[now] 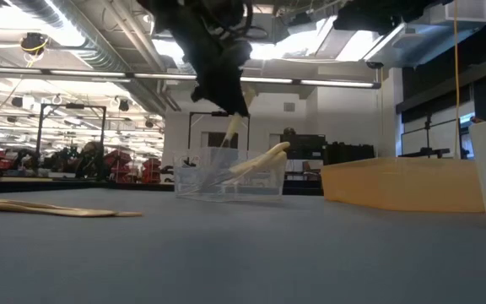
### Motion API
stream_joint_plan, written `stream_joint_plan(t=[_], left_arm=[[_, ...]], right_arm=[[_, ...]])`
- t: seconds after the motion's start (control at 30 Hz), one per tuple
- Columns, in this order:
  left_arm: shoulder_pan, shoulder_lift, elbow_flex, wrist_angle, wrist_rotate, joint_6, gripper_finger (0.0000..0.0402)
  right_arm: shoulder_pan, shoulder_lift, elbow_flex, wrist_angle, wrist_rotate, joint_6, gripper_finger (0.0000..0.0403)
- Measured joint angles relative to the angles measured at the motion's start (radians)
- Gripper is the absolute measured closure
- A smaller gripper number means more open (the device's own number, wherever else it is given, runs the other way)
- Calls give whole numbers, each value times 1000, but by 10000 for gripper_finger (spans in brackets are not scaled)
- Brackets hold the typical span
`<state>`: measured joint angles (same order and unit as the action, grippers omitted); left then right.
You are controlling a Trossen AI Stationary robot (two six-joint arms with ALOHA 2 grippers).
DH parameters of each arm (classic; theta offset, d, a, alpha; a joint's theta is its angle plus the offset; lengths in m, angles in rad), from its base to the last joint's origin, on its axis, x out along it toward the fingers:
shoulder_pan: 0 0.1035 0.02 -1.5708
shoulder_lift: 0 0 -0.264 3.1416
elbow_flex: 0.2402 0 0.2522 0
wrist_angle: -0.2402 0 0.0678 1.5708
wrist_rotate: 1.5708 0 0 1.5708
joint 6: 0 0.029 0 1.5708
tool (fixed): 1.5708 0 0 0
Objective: Sort silverware by color (type)
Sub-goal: Put the yellow knife into the transparent bin
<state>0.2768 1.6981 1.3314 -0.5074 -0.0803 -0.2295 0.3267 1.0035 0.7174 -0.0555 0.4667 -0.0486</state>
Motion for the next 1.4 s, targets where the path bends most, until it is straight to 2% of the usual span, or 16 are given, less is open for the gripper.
stream_joint_plan(t=[0.83, 1.03, 1.4], left_arm=[[49, 123, -1, 82, -10, 0, 356], [47, 135, -1, 107, -45, 0, 355], [48, 138, -1, 105, -60, 1, 298]], right_arm=[[0, 0, 0, -1, -15, 0, 219], [0, 0, 0, 0, -15, 0, 219], [0, 0, 0, -1, -15, 0, 219]])
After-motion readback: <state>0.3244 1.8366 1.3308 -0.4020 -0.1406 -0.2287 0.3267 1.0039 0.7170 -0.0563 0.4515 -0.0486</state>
